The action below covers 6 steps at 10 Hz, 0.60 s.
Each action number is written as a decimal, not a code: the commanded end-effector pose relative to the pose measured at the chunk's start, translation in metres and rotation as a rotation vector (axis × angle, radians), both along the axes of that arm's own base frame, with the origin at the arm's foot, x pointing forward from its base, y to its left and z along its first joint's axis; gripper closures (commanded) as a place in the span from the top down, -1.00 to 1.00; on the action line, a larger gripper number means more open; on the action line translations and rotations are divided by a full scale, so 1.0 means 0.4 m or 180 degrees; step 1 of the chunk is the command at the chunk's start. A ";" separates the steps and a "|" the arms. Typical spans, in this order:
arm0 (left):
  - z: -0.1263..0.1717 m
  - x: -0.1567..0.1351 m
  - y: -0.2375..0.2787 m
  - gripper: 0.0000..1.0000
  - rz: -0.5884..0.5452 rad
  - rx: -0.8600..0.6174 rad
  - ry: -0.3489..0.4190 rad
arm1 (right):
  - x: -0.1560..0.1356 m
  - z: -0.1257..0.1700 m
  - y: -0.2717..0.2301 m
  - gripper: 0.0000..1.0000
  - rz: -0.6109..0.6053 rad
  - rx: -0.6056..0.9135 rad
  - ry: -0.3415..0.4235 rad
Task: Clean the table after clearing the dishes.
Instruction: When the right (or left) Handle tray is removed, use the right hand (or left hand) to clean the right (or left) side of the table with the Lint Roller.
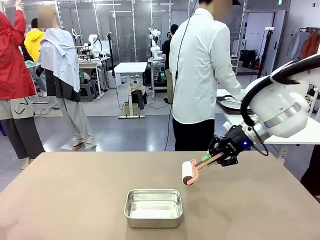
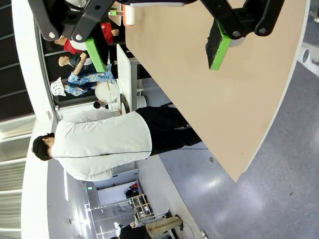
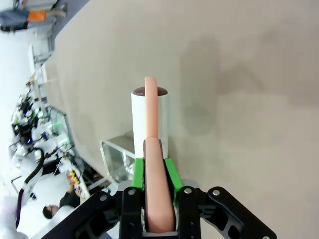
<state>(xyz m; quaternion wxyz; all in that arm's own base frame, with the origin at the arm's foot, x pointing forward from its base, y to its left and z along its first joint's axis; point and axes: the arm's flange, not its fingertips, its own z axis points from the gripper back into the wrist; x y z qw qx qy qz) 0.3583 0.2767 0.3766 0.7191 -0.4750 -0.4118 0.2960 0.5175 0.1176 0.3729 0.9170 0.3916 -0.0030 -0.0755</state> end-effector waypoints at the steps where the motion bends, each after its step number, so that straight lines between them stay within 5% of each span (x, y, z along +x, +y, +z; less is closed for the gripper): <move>1: 0.007 -0.003 0.011 1.00 -0.0019 -0.0038 0.0011 | 0.015 -0.011 0.056 -0.57 -0.0200 -0.0307 -0.0019; 6: 0.007 -0.003 0.011 1.00 -0.0019 -0.0038 0.0011 | 0.021 -0.114 0.061 -0.57 -0.0116 -0.0767 -0.0027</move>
